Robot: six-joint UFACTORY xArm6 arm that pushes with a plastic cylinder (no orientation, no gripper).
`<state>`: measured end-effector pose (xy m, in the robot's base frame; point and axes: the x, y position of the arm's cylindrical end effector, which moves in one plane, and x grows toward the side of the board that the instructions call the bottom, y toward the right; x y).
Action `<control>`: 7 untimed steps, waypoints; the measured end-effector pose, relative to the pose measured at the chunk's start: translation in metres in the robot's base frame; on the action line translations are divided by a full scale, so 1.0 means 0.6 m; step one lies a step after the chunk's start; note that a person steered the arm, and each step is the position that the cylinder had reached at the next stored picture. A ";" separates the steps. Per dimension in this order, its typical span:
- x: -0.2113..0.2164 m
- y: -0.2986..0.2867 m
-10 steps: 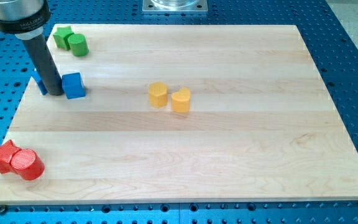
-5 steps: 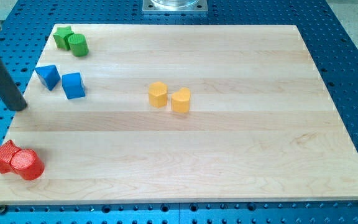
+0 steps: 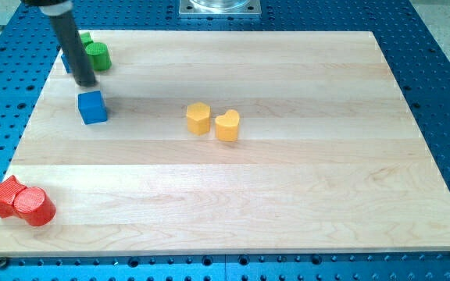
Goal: Push the blue blocks towards the top left corner
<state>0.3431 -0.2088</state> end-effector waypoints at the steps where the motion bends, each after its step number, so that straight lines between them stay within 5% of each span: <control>1: 0.102 0.085; 2: 0.196 0.041; 5: -0.023 0.031; 7: -0.021 0.029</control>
